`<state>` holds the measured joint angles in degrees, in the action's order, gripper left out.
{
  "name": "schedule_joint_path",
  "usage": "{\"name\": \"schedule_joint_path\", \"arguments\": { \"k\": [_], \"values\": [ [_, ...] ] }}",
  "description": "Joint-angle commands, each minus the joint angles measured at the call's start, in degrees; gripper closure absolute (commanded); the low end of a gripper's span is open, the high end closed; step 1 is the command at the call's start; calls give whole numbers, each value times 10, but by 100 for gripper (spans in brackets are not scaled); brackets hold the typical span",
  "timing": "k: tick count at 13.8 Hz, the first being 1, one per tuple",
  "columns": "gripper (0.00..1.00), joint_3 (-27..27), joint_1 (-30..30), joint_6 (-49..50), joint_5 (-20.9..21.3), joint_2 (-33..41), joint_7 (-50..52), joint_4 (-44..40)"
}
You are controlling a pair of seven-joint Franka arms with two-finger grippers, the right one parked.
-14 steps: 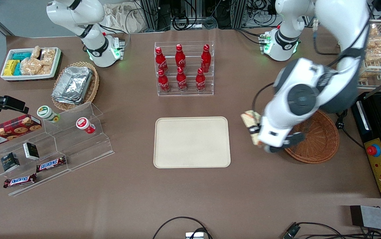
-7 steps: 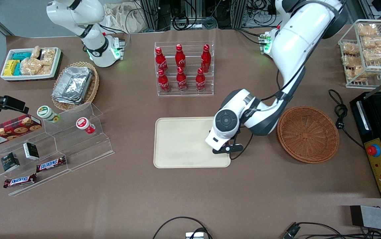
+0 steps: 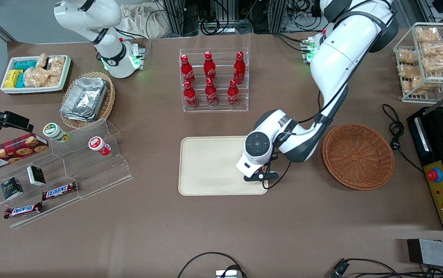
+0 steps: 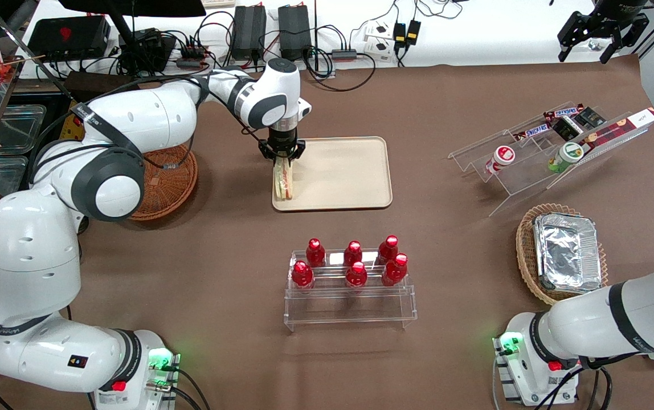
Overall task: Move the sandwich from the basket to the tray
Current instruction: 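Carry the sandwich over to the beige tray and lower it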
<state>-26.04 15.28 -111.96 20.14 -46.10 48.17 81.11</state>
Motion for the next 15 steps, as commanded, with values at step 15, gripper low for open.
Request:
{"name": "schedule_joint_path", "arguments": {
  "k": [15],
  "values": [
    [0,106,-158,20,-150,456,-334,300]
  ]
}}
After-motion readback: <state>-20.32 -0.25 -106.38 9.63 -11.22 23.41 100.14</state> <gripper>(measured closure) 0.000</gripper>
